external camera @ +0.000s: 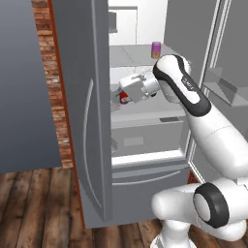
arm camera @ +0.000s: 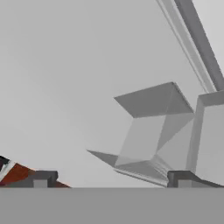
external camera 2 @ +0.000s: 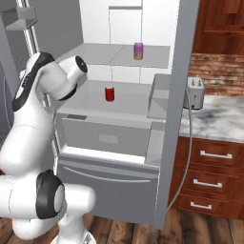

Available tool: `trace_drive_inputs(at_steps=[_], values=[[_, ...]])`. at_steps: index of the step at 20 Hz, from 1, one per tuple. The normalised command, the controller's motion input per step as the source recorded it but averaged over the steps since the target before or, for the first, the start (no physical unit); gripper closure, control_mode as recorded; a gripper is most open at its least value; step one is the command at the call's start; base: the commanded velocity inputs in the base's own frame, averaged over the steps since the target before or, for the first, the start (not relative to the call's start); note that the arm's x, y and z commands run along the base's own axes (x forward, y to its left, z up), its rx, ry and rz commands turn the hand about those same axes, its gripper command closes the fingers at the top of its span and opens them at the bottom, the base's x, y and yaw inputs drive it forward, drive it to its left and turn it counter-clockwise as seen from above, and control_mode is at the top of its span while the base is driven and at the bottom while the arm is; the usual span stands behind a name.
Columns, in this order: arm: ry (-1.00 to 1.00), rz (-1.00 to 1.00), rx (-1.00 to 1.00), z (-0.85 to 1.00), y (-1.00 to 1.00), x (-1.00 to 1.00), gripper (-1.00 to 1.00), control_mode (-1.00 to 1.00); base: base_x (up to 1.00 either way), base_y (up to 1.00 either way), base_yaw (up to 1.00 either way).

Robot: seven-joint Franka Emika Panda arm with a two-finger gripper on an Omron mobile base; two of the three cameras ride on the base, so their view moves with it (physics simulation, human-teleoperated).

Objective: Open the fridge, grab two sodas, and place both sodas inside the bowl with ice on the dining counter.

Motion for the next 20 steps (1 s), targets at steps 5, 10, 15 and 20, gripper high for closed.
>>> trace_drive_inputs(at_steps=[5, 10, 15, 20], values=[[-0.03, -0.02, 0.0, 0.07, 0.56, -0.57, -1.0, -1.0, 0.0, 0.0, 0.0], [0.0, 0.0, 0.0, 0.31, 0.71, -0.04, -1.0, -1.0, 0.0, 0.0, 0.0], [0.1, 0.0, -0.01, 0.33, 0.71, 0.26, -1.0, -1.0, 0.0, 0.0, 0.0], [0.14, 0.0, 0.0, 0.25, 0.64, 0.49, -1.0, -1.0, 0.0, 0.0, 0.0]])
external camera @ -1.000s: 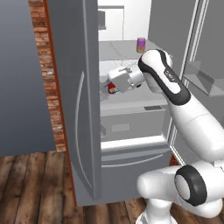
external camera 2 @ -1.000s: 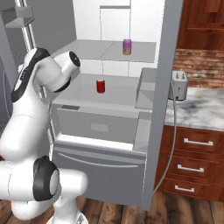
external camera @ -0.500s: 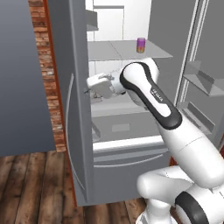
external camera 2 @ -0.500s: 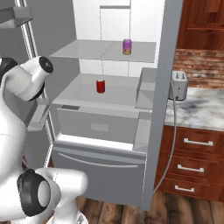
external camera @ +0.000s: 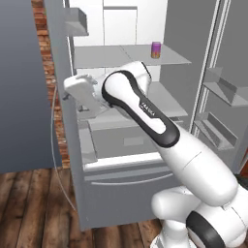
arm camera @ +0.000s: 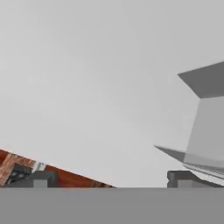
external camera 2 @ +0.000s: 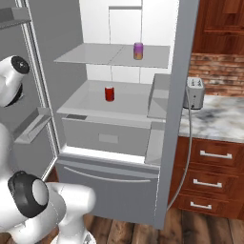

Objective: Open the fridge, grab two sodas, and place both sodas inside the bowl with ice on the dining counter.

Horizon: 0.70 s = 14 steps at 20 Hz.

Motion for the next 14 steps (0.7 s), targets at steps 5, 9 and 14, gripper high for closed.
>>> trace_drive_inputs(at_steps=[5, 9, 14], values=[[0.05, 0.0, -0.01, 0.15, 0.62, 0.25, -1.0, -1.0, 0.0, 0.0, 0.0], [-0.06, 0.0, -0.06, 0.15, 0.41, -0.14, -1.0, -1.0, 0.0, 0.0, 0.0], [-0.13, 0.0, -0.06, 0.26, -0.26, -0.06, -1.0, -1.0, 0.0, 0.0, 0.0]])
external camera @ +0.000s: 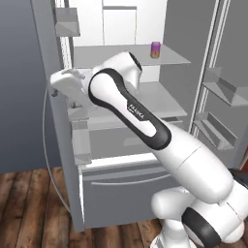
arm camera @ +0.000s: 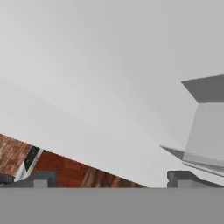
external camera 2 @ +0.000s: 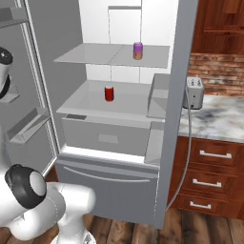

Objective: Open the fridge, grab two sodas, and place both sodas inside the bowl with ice on the dining counter.

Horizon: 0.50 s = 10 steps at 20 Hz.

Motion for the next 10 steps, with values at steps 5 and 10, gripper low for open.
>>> trace_drive_inputs(at_steps=[5, 10], values=[[-0.19, 0.0, -0.05, 0.28, -0.81, -0.01, -1.0, -1.0, 0.0, 0.0, 0.0], [-0.1, 0.0, -0.05, 0.07, -1.0, 0.0, -1.0, -1.0, 0.0, 0.0, 0.0]])
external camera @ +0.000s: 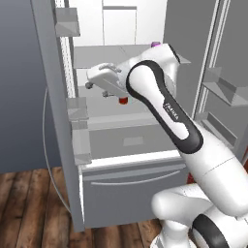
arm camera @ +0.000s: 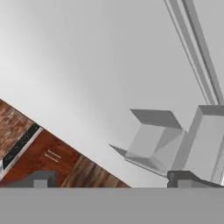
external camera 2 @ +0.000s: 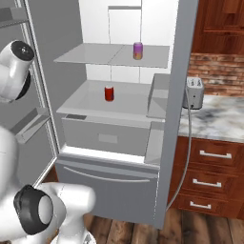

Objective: Open the fridge, grab two sodas, and place both sodas inside the bowl with ice on the dining counter.

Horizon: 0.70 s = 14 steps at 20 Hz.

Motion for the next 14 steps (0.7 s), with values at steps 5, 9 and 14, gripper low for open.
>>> trace_drive_inputs(at_steps=[5, 9, 14], values=[[-0.08, -0.04, -0.12, -0.25, -1.0, -0.09, -1.0, -1.0, 0.0, 0.0, 0.0], [-0.09, -0.12, -0.18, -0.68, -0.97, -0.22, -1.0, -1.0, 0.0, 0.0, 0.0], [-0.11, -0.12, -0.22, -0.65, -0.87, -0.28, -1.0, -1.0, 0.0, 0.0, 0.0]])
